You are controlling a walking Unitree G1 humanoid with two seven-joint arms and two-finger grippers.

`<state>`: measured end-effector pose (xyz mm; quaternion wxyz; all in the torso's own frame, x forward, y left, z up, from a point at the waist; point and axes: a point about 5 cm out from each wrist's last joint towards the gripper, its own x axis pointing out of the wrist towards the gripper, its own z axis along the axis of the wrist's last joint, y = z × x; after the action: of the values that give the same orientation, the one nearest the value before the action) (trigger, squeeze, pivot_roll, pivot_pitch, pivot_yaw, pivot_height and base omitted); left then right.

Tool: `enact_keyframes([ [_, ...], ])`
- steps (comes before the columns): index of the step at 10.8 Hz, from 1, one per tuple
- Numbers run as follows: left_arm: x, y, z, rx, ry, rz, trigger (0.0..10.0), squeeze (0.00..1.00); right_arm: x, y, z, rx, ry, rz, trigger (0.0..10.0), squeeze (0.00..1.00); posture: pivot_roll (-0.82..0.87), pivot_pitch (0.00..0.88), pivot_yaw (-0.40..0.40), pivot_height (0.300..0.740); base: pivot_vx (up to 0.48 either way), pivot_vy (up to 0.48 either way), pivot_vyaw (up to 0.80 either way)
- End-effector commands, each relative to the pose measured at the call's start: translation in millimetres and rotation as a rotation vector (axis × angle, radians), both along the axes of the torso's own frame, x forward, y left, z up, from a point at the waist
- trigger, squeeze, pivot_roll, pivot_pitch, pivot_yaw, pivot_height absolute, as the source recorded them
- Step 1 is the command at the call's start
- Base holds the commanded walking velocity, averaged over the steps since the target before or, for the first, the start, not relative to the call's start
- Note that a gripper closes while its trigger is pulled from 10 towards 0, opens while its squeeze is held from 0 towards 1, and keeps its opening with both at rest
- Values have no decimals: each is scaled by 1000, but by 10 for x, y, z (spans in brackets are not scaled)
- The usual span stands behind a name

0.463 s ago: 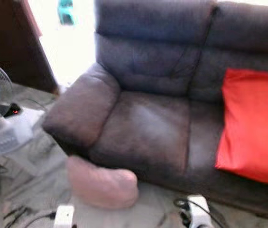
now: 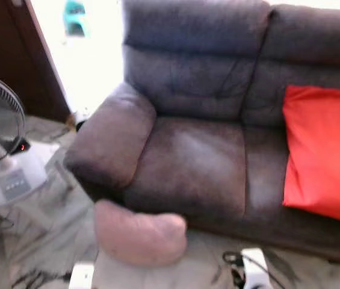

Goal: Move the pillow to the sofa from floor

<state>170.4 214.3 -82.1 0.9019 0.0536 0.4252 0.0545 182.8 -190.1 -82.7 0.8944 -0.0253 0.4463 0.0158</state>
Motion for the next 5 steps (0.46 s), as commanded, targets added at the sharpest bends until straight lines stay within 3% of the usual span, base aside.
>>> enact_keyframes([
  [1,-92,39,-37,13,36,-4,10000,0,8,63,-4,16,-2,5,10000,0,115,75,-19,740,0,334,0],
  [5,-76,33,-30,16,32,-15,10000,0,7,69,-3,10,-8,16,10000,0,114,91,-20,740,0,337,0],
])
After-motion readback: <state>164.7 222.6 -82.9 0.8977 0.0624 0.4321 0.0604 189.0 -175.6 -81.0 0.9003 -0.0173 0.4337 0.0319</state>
